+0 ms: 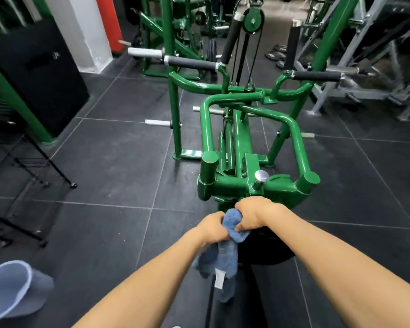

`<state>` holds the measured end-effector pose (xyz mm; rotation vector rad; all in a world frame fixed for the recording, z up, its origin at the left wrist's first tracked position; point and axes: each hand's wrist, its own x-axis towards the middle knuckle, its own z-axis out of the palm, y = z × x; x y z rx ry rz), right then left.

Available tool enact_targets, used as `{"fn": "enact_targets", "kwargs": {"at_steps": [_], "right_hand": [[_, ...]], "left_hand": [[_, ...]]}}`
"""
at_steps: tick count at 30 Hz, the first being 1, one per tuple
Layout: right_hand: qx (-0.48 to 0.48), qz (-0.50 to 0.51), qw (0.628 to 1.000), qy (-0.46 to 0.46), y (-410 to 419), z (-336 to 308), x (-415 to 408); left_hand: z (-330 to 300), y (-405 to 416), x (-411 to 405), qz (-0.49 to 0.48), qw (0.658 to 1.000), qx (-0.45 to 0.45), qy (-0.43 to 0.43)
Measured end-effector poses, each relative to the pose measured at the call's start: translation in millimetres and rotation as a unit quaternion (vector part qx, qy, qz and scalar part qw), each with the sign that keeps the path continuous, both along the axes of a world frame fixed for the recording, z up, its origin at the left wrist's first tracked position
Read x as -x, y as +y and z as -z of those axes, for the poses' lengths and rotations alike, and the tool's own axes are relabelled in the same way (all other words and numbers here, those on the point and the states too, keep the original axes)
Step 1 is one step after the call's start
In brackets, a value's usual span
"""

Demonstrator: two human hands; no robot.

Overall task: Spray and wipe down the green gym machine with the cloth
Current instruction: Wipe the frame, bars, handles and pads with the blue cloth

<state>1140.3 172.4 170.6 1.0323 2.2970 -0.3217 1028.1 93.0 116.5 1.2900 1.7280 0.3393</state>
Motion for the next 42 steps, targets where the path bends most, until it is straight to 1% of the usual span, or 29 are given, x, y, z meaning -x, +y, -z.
{"fn": "enact_targets", "kwargs": {"at_steps": [3, 5, 9, 11, 12, 14, 15, 16, 17, 18, 19, 23, 24, 25, 27, 28, 29, 31, 32, 33, 34, 35, 36, 37, 38, 39, 40, 41, 42], "right_hand": [[-0.03, -0.039, 0.998, 0.042, -11, -9, -6], [-0.028, -0.059, 0.995, 0.076, -14, -19, -12], [0.024, -0.088, 0.985, 0.143, -18, -48, -34], [0.039, -0.102, 0.984, 0.14, -18, -65, -54], [0.032, -0.112, 0.986, 0.122, -15, -73, -67], [-0.005, -0.133, 0.989, 0.062, -10, -88, -93], [-0.036, -0.136, 0.99, 0.029, -5, -93, -104], [-0.071, -0.131, 0.989, 0.004, -1, -98, -114], [-0.106, -0.114, 0.988, -0.011, 2, -100, -121], [-0.137, -0.088, 0.987, -0.011, 5, -100, -125], [-0.167, -0.061, 0.984, -0.001, 5, -99, -126], [-0.287, -0.025, 0.958, 0.009, -11, -73, -107], [-0.284, -0.008, 0.959, 0.016, -12, -66, -104], [-0.257, 0.02, 0.965, 0.039, -12, -59, -103], [-0.149, 0.111, 0.976, 0.114, -5, -52, -109], [-0.098, 0.163, 0.97, 0.15, -1, -53, -112], [-0.067, 0.213, 0.957, 0.187, 3, -55, -115], [-0.031, 0.324, 0.912, 0.25, 8, -59, -119], [0.002, 0.371, 0.886, 0.279, 8, -60, -118], [0.051, 0.411, 0.856, 0.309, 7, -64, -118], [0.109, 0.441, 0.828, 0.328, 6, -68, -116], [0.157, 0.446, 0.815, 0.333, 5, -69, -115], [0.185, 0.419, 0.827, 0.326, 7, -67, -116], [0.19, 0.37, 0.862, 0.289, 8, -67, -120], [0.17, 0.332, 0.894, 0.246, 8, -69, -123], [0.123, 0.309, 0.918, 0.214, 11, -67, -128], [0.076, 0.309, 0.928, 0.195, 15, -65, -134], [0.028, 0.321, 0.926, 0.195, 18, -65, -140], [-0.028, 0.334, 0.919, 0.207, 20, -65, -144]], "left_hand": [[-18, -9, 0, -0.004, 0.999, 0.011, 0.052], [-32, -12, 1, 0.007, 0.998, 0.03, 0.057], [-73, -19, -2, 0.061, 0.987, 0.149, -0.025], [-94, -19, -7, 0.092, 0.974, 0.196, -0.072], [-103, -16, -11, 0.104, 0.97, 0.201, -0.089], [-115, -10, -26, 0.106, 0.977, 0.167, -0.076], [-118, -4, -33, 0.106, 0.985, 0.129, -0.037], [-119, 2, -42, 0.118, 0.989, 0.08, 0.026], [-119, 6, -50, 0.135, 0.985, 0.027, 0.105], [-118, 10, -59, 0.15, 0.973, -0.022, 0.177], [-114, 12, -67, 0.149, 0.963, -0.056, 0.219], [-84, 10, -89, 0.109, 0.958, -0.094, 0.248], [-77, 8, -92, 0.084, 0.96, -0.102, 0.246], [-71, 5, -93, 0.061, 0.958, -0.124, 0.252], [-65, -2, -94, 0.027, 0.938, -0.203, 0.28], [-65, -4, -94, 0.014, 0.931, -0.231, 0.283], [-66, -4, -95, -0.003, 0.932, -0.238, 0.274], [-70, 1, -99, -0.036, 0.952, -0.194, 0.233], [-73, 5, -101, -0.06, 0.97, -0.156, 0.179], [-76, 8, -105, -0.091, 0.985, -0.115, 0.094], [-80, 10, -110, -0.124, 0.989, -0.076, 0.001], [-83, 11, -115, -0.157, 0.983, -0.04, -0.089], [-85, 10, -121, -0.176, 0.97, -0.007, -0.167], [-88, 8, -128, -0.185, 0.955, 0.016, -0.231], [-90, 5, -135, -0.184, 0.945, 0.035, -0.269], [-91, 2, -140, -0.177, 0.942, 0.043, -0.282], [-90, 2, -142, -0.164, 0.954, 0.027, -0.251], [-88, 5, -140, -0.151, 0.971, -0.012, -0.186], [-88, 8, -136, -0.14, 0.984, -0.061, -0.094]]}}
